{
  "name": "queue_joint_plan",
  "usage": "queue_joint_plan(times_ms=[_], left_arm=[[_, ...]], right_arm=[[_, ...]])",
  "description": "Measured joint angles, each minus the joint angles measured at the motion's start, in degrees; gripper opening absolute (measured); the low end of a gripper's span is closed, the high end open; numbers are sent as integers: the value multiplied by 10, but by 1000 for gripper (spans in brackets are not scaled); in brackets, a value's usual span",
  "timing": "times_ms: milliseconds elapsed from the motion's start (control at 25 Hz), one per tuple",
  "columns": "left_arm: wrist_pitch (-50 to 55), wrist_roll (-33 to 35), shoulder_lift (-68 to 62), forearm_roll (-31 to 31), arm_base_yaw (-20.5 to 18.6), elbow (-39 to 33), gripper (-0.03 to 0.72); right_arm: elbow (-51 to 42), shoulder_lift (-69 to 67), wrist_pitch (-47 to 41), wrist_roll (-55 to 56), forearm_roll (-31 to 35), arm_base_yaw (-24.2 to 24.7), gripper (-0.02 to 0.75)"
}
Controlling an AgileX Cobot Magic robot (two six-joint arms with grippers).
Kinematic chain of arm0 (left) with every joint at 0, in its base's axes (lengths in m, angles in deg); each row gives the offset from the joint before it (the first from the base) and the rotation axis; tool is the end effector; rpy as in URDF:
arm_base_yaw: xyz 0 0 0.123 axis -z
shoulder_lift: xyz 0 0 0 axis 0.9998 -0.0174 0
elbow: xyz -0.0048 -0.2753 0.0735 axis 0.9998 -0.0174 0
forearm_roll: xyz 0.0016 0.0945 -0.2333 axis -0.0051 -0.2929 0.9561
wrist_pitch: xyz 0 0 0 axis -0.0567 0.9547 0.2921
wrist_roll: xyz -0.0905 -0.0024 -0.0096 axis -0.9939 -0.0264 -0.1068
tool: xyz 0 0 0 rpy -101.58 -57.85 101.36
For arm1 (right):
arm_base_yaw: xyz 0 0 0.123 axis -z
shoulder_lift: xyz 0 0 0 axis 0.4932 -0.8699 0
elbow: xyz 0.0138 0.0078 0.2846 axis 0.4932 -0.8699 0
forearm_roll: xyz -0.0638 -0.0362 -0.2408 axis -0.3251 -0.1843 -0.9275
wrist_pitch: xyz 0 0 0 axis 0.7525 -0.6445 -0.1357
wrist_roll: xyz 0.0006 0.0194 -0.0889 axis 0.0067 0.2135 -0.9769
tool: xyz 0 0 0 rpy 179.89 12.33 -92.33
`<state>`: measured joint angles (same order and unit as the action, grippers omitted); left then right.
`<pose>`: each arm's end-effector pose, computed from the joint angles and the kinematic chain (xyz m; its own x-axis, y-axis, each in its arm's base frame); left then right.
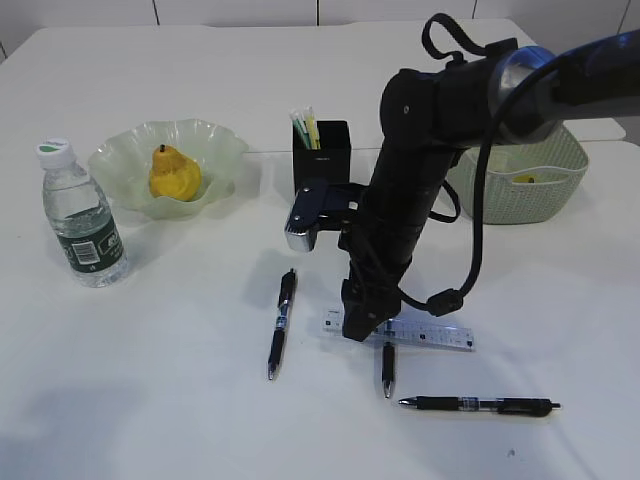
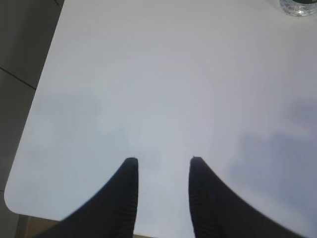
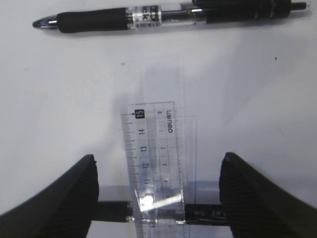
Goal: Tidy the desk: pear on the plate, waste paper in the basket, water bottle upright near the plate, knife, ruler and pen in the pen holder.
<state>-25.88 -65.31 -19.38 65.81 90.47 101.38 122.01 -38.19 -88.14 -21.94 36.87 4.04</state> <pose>0.0672 0.0251 0.2797 -0.7254 -0.0812 -0.6835 -0.2471 0.9575 0.1484 0.3768 0.2027 0.1497 -0.2018 -0.9517 -0.2316 -0.9791 0.1904 0.0710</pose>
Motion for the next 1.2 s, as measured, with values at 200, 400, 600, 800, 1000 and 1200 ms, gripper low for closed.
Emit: queue_joint_plan(times_ms=[200,400,600,800,1000,1200], left_arm=[[0,0,0,0,0,0,238],[0,0,0,0,0,0,238],[0,0,0,0,0,0,238],[1,0,0,0,0,0,238],[1,0,0,0,0,0,238],[1,0,0,0,0,0,238]], right_arm=[[0,-2,-1,0,-4,0,592],[0,-18,-1,1,-11,0,591],[0,-21,-1,6,-26,0,592],[0,-21,-1,9,-28,0,592],[0,-21,-1,14,-29,0,591],[0,-21,-1,16,-27,0,591]])
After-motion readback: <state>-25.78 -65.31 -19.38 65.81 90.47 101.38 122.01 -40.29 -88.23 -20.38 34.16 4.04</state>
